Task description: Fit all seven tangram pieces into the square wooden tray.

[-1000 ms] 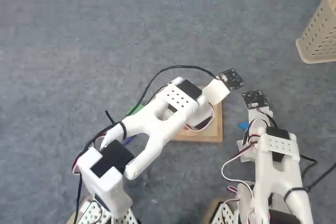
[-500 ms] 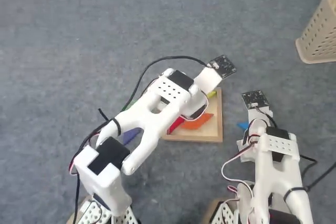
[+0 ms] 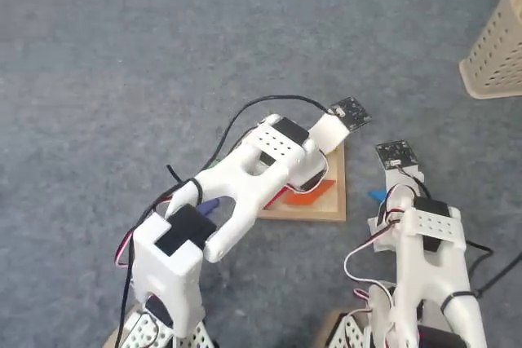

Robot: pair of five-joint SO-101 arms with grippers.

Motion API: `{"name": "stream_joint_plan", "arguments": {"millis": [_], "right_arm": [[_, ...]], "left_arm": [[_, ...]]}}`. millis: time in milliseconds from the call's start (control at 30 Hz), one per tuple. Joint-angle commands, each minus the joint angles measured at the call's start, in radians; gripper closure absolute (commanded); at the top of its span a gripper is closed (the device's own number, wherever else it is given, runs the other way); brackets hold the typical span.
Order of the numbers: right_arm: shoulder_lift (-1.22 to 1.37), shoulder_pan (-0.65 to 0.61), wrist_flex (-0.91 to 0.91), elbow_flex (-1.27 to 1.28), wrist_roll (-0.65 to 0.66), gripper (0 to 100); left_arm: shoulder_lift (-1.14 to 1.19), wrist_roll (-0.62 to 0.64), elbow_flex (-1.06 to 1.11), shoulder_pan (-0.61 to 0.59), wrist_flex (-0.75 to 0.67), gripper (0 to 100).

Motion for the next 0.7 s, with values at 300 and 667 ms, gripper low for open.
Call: {"name": "stream_joint_plan", "arguments": {"millis": [300,667], "right_arm": [[-0.025,0.001,-0.01,0.011,0.011,99.1],[-0.025,0.001,-0.01,0.011,0.011,99.1]], "left_arm": [[-0.141,0.011,-0.007,0.009,0.08,91],[-0.176,0.012,0.064,0.083,-0.038,91]]}}
